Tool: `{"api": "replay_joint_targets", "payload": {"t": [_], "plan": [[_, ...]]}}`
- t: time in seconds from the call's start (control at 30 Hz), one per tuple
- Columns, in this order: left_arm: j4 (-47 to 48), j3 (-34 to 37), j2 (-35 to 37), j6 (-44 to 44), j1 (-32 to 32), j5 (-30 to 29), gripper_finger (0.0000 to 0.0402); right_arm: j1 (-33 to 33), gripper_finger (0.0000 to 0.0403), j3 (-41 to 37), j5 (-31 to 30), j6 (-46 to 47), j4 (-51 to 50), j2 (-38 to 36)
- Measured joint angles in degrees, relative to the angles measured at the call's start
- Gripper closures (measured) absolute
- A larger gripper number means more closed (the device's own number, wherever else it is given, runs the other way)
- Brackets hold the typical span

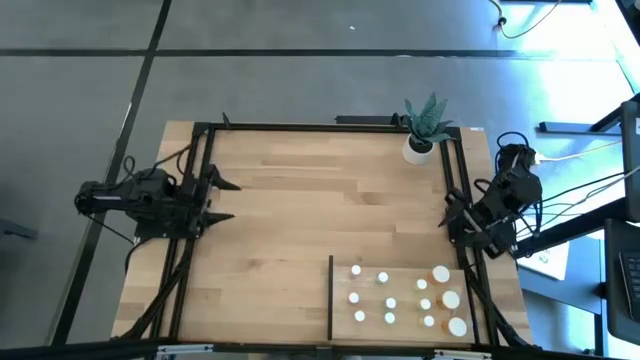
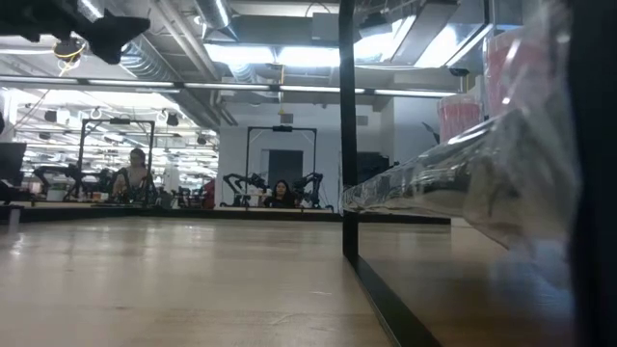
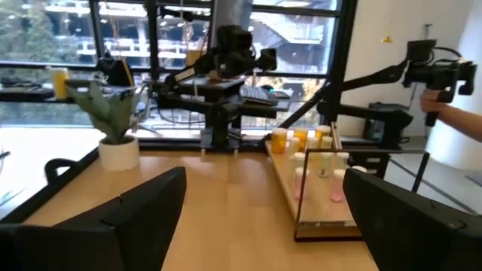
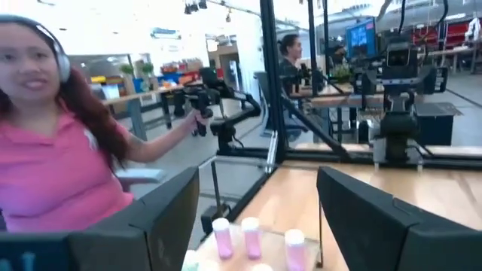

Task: Pick and place medicine bottles onto shelf by color
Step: Return to Home Position

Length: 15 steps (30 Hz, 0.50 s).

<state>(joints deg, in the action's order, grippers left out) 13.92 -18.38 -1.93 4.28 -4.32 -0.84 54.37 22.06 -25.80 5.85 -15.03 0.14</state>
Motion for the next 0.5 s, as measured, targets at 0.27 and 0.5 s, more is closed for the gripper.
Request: {"api": "replay_joint_targets", "payload": {"t": [0.27, 0.5], "plan": [[-9.0, 9.5, 0.1, -0.4, 0.0, 0.5, 0.005, 0.0, 0.0131, -6.2, 0.1, 0.0, 4.9, 0.1], [-13.3, 15.2, 0.1, -3.2, 0.0, 0.5, 0.005, 0.0, 0.0131, -13.3, 0.5, 0.1, 10.3, 0.0]]}}
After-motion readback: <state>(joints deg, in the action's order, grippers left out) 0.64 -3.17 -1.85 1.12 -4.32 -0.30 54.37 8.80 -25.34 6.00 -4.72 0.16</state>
